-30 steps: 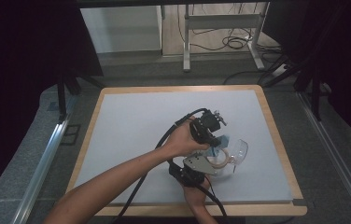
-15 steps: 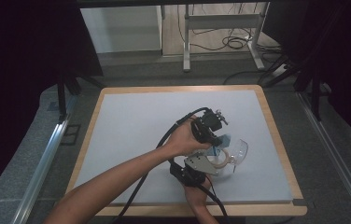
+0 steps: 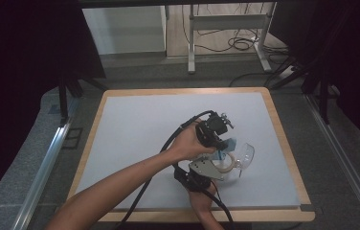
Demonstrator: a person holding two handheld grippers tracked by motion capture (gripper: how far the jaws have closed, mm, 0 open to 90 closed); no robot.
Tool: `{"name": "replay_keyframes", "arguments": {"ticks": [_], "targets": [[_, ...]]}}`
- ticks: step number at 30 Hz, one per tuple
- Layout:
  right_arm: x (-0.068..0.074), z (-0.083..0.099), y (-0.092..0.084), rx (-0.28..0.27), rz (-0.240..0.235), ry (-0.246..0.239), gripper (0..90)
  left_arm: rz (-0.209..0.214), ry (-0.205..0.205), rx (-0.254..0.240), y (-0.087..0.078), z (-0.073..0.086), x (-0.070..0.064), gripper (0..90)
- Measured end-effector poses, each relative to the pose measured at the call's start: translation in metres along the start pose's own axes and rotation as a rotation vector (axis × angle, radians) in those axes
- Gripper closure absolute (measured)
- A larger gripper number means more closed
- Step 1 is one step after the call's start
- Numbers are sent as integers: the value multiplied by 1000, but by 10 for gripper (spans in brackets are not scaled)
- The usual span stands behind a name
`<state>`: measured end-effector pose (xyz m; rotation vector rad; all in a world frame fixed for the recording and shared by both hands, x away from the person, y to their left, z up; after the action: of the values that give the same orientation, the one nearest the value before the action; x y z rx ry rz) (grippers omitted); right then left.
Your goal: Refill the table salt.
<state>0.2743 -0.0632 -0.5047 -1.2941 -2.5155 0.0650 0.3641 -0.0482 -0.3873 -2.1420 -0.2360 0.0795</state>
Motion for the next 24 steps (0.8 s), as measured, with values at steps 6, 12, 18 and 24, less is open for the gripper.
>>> {"name": "replay_keyframes", "arguments": {"ticks": [6,12,18,24], "targets": [[0,1,1,3,0,-1,490,2,-4,0,1,1,1,900],[1,1,1,4,-1,6,490,-1,-4,1,1,2,1,900],[1,1,1,7,-2,9,489,0,-5,6,2,2,0,900],[1,2,2,7,-1,8,489,-1,-3,7,3,2,0,900]]}}
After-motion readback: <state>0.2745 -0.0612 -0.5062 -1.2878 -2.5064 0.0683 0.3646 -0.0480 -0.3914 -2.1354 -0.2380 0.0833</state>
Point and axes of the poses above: each handheld gripper's, and its own axes: y roughly forward along the jaws, z roughly out of its underside, x roughly to its left, the point moved 1 cm from there along y, roughly forward along the jaws, and after that the axes turned 12 degrees about y, right-handed, at the moved point
